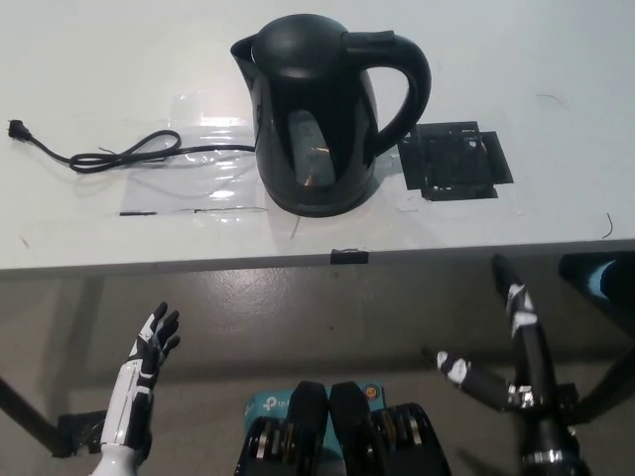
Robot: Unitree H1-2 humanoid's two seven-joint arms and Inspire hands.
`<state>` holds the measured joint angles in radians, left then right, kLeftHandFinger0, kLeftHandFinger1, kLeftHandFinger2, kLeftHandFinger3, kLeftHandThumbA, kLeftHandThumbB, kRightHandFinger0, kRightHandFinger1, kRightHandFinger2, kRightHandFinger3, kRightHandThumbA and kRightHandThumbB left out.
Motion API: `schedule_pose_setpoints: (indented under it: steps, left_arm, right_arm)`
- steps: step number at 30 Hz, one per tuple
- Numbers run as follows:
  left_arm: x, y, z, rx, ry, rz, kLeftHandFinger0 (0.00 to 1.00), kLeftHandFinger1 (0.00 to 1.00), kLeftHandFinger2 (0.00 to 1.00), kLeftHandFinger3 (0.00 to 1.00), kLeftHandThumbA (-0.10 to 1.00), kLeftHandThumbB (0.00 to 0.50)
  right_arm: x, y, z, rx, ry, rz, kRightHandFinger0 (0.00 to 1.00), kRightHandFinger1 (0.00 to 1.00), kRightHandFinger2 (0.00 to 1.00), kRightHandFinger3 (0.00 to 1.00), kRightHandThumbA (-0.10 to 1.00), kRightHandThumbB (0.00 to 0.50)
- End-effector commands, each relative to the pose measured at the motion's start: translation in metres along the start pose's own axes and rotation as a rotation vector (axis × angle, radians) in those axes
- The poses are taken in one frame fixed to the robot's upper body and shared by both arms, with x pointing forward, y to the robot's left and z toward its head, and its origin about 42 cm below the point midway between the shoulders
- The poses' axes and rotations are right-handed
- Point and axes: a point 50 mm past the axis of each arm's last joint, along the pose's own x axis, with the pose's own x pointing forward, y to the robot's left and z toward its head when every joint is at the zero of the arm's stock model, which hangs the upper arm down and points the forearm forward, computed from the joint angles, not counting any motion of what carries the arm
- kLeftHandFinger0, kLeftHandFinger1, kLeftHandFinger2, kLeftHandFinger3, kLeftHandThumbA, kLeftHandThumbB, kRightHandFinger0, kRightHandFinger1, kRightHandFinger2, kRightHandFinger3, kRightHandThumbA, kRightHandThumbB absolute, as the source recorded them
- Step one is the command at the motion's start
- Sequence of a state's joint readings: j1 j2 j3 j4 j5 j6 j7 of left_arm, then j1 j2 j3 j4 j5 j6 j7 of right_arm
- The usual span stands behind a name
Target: Use the right hand to grab the handle of the kettle from the base and place it on the right side
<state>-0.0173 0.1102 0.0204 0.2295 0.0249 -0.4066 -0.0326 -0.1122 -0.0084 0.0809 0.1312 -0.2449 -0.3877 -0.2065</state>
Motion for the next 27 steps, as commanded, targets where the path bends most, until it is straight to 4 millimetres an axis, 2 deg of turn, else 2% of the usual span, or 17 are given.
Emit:
schedule_pose_setpoints:
  steps: [1,4,6,8,9,10,11,15,20,22,25,27]
  left_arm:
    - [0.006,0.003,0.012,0.001,-0.083,-0.010,1.00,1.00,1.00,1.00,1.00,0.500]
    - [0.006,0.002,0.012,0.003,-0.089,-0.009,1.00,1.00,1.00,1.00,1.00,0.500]
    - [0.005,0.002,0.012,0.005,-0.093,-0.011,1.00,1.00,1.00,1.00,1.00,0.497]
    - [0.005,0.001,0.012,0.007,-0.093,-0.010,1.00,1.00,1.00,1.00,1.00,0.498]
    - [0.005,0.001,0.012,0.006,-0.093,-0.011,1.00,1.00,1.00,1.00,1.00,0.500]
    - [0.006,0.001,0.012,0.006,-0.094,-0.011,1.00,1.00,1.00,1.00,1.00,0.500]
    - [0.007,0.001,0.012,0.006,-0.095,-0.012,1.00,1.00,1.00,1.00,1.00,0.500]
    - [0.007,-0.001,0.012,0.009,-0.094,-0.018,1.00,1.00,1.00,1.00,1.00,0.500]
    - [0.007,-0.002,0.010,0.009,-0.089,-0.020,1.00,1.00,1.00,1.00,1.00,0.500]
    - [0.007,-0.001,0.011,0.016,-0.090,-0.024,1.00,1.00,1.00,1.00,1.00,0.500]
    - [0.008,-0.002,0.011,0.025,-0.094,-0.031,1.00,1.00,1.00,1.00,1.00,0.500]
    - [0.007,-0.002,0.012,0.033,-0.094,-0.034,1.00,1.00,1.00,1.00,1.00,0.500]
  right_arm:
    - [0.055,-0.002,0.044,-0.027,-0.220,-0.088,1.00,1.00,1.00,1.00,1.00,0.250]
    - [0.081,-0.001,0.057,-0.026,-0.230,-0.105,1.00,1.00,1.00,1.00,1.00,0.280]
    - [0.099,0.000,0.064,-0.053,-0.240,-0.110,1.00,1.00,1.00,1.00,1.00,0.250]
    - [0.122,0.003,0.073,-0.069,-0.242,-0.114,1.00,1.00,1.00,1.00,1.00,0.263]
    - [0.128,0.004,0.074,-0.069,-0.242,-0.114,1.00,1.00,1.00,1.00,1.00,0.235]
    - [0.136,0.005,0.077,-0.069,-0.243,-0.116,1.00,1.00,1.00,1.00,1.00,0.259]
    - [0.148,0.006,0.080,-0.071,-0.241,-0.118,1.00,1.00,1.00,1.00,1.00,0.262]
    - [0.183,0.009,0.091,-0.105,-0.238,-0.120,1.00,1.00,1.00,1.00,1.00,0.220]
    - [0.210,0.017,0.088,-0.132,-0.211,-0.114,1.00,1.00,1.00,1.00,0.97,0.209]
    - [0.220,0.021,0.085,-0.147,-0.188,-0.117,1.00,1.00,1.00,1.00,0.90,0.223]
    - [0.233,0.025,0.079,-0.173,-0.145,-0.123,1.00,1.00,1.00,1.00,0.89,0.250]
    - [0.240,0.029,0.073,-0.165,-0.121,-0.125,1.00,1.00,1.00,1.00,0.86,0.243]
